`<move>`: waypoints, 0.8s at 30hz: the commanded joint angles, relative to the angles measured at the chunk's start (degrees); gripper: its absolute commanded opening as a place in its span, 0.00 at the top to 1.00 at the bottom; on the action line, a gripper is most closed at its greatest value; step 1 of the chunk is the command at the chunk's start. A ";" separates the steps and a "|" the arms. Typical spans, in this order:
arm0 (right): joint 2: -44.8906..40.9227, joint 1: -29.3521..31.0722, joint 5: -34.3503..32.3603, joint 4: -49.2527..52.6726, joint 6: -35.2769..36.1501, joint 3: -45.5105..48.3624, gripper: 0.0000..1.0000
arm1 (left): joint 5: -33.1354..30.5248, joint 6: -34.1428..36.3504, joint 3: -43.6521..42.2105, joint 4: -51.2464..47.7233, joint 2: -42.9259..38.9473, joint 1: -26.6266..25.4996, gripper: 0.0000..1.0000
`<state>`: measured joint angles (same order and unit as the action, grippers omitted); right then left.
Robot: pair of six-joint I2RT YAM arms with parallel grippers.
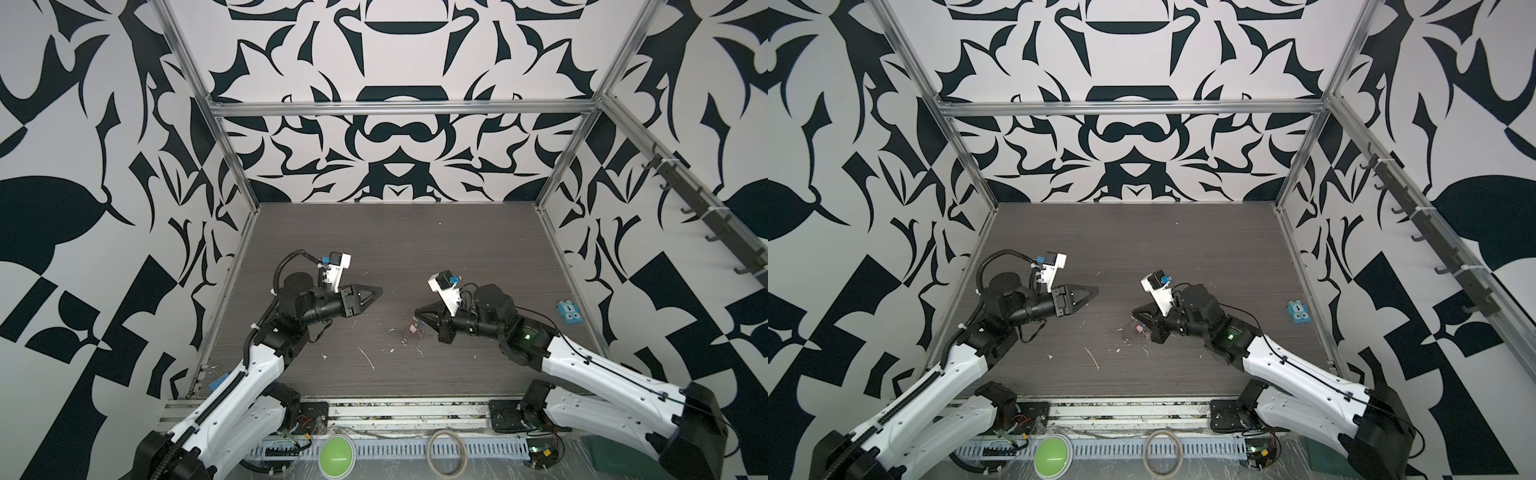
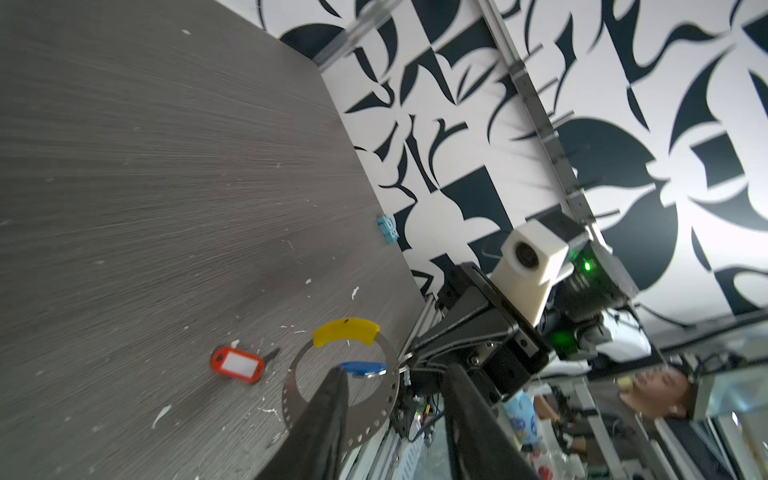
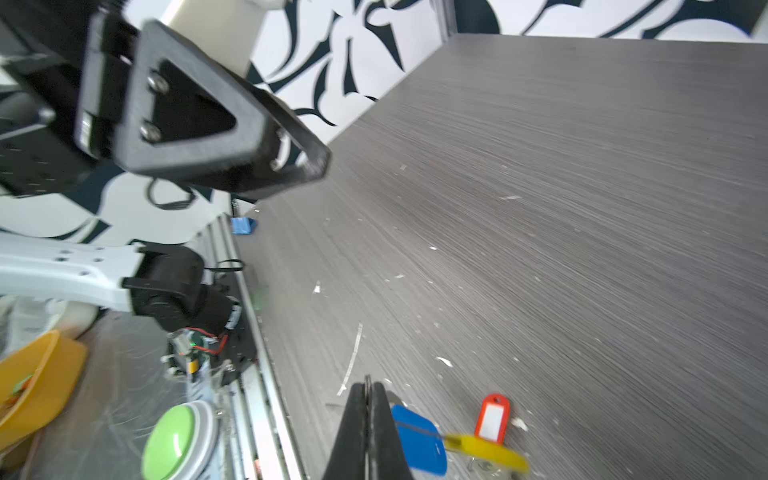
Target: Remove the keys from the keyring
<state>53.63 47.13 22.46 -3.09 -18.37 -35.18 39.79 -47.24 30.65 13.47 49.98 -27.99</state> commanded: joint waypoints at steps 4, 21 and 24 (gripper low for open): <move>-2.34 -0.64 11.79 -7.76 -1.60 -3.09 1.00 | 6.83 5.79 3.30 4.20 2.12 -5.67 0.70; -2.92 -0.99 14.63 -13.77 -7.09 -5.48 1.00 | 12.37 6.30 3.58 8.76 3.72 -9.37 0.80; -2.65 -0.94 14.54 -14.26 -7.60 -5.47 1.00 | 12.46 6.37 3.59 8.84 3.39 -9.45 0.80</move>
<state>51.68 46.48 35.86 -12.67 -24.58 -37.85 50.92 -41.89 33.30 20.40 53.95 -37.21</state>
